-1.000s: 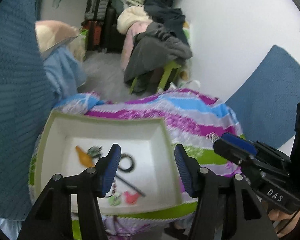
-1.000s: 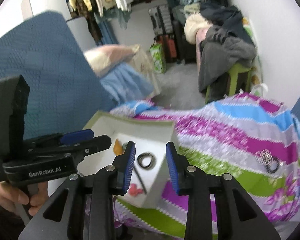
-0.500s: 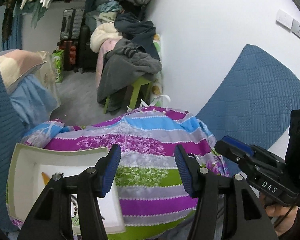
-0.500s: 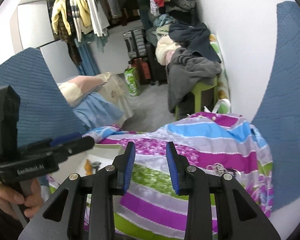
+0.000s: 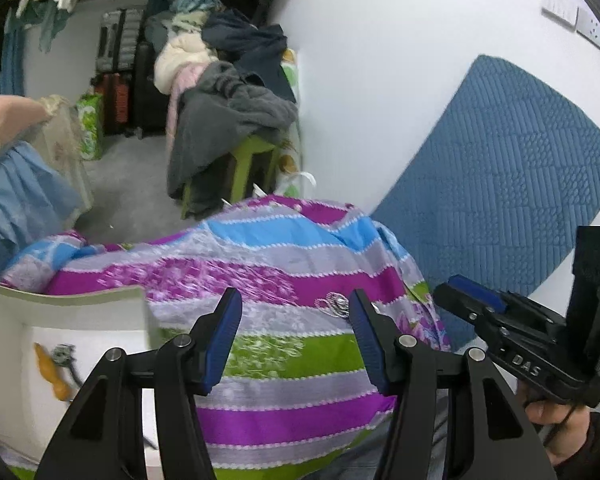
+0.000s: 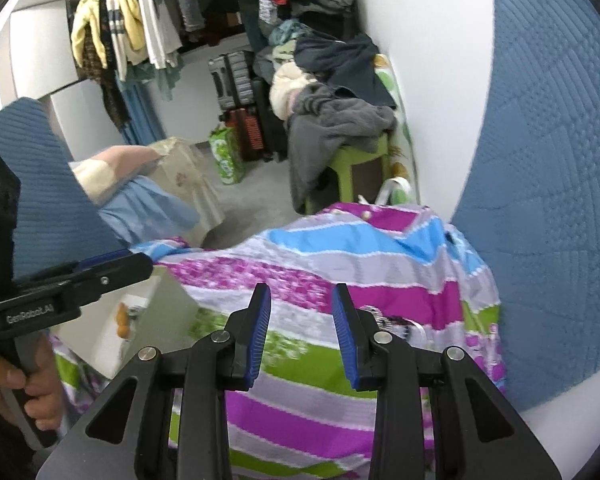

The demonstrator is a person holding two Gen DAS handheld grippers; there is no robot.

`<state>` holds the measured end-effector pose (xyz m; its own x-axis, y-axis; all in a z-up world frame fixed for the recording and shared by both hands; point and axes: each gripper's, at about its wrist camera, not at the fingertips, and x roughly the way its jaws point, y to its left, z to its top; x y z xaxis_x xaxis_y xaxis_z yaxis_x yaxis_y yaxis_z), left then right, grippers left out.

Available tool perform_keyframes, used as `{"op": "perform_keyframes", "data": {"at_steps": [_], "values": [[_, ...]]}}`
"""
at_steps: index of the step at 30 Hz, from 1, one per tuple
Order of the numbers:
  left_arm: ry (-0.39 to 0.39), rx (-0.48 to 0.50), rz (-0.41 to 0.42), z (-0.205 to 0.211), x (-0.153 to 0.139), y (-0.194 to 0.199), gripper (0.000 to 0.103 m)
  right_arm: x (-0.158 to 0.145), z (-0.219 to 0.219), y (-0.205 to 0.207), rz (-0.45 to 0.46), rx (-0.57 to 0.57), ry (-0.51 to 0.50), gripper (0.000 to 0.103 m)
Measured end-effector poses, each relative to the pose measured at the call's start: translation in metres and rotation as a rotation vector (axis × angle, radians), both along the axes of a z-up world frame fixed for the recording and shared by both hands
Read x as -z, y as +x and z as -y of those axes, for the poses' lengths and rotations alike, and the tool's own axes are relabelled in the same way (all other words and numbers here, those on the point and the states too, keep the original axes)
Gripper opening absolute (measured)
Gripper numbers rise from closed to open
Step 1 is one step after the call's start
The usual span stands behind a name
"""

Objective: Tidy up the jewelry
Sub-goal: 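Withdraw both open tools from the box back to the jewelry pile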

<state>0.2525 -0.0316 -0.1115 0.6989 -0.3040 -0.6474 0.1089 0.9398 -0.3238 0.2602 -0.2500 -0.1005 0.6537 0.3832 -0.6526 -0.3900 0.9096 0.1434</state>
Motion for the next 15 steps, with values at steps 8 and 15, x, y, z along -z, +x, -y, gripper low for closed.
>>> {"op": "perform_keyframes", "data": {"at_steps": [8, 15], "values": [[-0.014, 0.012, -0.07, 0.029, 0.044, 0.029, 0.056, 0.041, 0.028, 0.022, -0.053, 0.042, -0.034, 0.029], [-0.027, 0.029, -0.121, 0.049, 0.075, 0.055, 0.055, 0.069, 0.042, 0.037, -0.104, 0.054, -0.04, 0.029]]}}
